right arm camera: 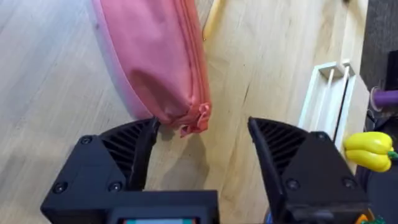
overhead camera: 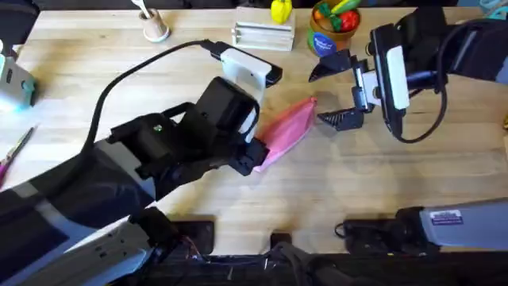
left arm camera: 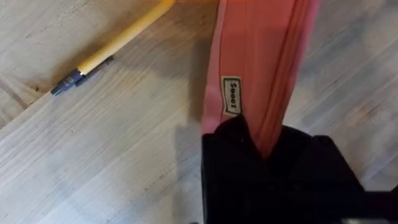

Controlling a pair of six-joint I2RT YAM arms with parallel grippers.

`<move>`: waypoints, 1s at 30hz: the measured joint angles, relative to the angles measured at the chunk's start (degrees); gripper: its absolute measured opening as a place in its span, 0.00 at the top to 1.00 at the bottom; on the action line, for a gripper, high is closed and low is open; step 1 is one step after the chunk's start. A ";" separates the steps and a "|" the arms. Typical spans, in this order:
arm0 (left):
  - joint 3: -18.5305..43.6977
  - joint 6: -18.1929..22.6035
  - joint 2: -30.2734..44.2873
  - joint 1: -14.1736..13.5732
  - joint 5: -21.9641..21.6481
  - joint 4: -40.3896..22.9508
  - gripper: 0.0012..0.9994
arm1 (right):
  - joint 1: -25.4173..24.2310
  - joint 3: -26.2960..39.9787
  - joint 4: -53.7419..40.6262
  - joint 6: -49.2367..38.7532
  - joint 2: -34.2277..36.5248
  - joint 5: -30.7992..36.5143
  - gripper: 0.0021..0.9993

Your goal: Unzip the bag, pick up the pens from the table one at a time and place them inside, then zip the bag closed.

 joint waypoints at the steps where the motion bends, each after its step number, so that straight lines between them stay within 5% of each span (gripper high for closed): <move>1: 0.00 0.00 0.00 0.00 0.00 0.00 0.96 | 0.00 0.00 0.18 -0.02 0.55 0.00 0.14; 15: 0.00 0.00 0.00 0.00 0.00 -0.01 0.96 | 0.57 0.02 1.92 0.00 2.46 0.00 0.39; 17: 0.00 0.00 0.00 0.00 -0.02 -0.02 0.96 | 1.33 0.02 1.86 0.27 3.36 0.15 0.51; 25: 0.00 0.00 0.00 0.00 -0.02 -0.04 0.96 | 1.46 0.02 1.66 0.58 3.43 0.83 0.74; 30: 0.00 0.00 0.00 0.00 -0.03 -0.07 0.96 | 1.46 0.02 1.60 0.70 3.43 0.97 0.80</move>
